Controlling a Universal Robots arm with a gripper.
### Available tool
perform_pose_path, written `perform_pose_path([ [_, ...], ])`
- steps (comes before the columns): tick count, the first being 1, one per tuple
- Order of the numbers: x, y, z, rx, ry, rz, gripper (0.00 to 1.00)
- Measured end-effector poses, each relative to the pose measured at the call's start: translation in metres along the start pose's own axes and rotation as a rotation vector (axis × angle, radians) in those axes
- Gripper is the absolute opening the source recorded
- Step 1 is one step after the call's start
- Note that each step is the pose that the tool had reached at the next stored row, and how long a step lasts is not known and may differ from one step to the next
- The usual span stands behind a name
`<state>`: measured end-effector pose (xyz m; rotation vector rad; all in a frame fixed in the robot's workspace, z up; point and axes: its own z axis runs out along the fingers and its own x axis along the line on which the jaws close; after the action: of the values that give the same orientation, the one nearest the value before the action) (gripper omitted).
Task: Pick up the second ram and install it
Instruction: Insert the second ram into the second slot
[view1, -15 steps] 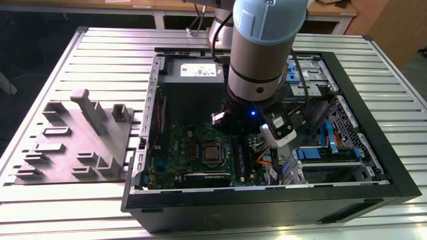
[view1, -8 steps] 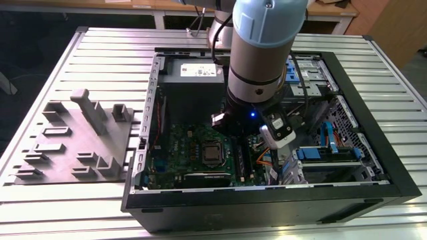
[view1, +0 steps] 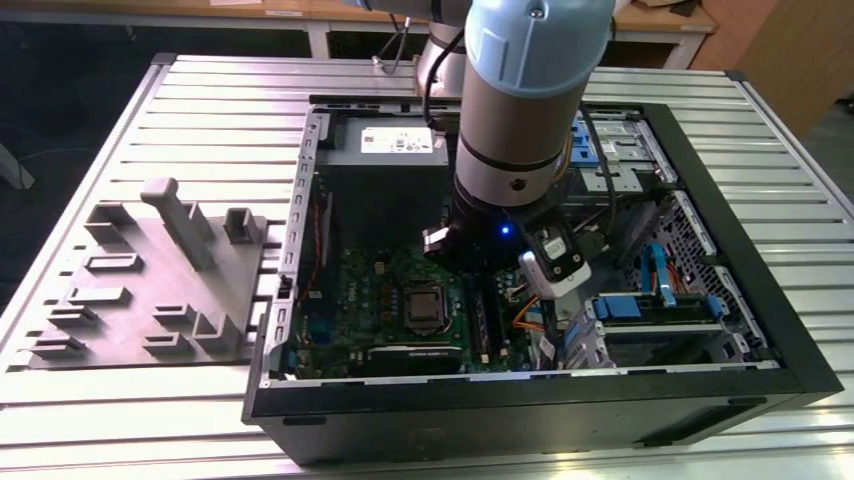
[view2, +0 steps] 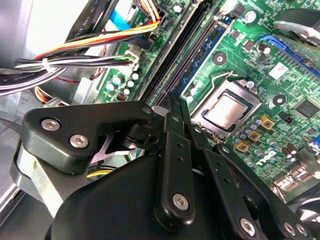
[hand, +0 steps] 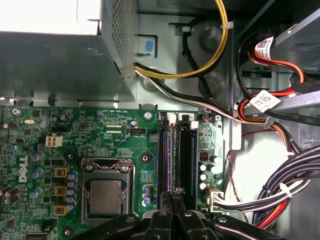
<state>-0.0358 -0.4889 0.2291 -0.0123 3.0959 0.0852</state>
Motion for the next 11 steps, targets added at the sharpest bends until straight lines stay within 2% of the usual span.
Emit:
perform_pose_path([
  [11, 0.0001, -0.0001, 0.0011, 0.0000, 0.0000, 0.000, 0.11],
])
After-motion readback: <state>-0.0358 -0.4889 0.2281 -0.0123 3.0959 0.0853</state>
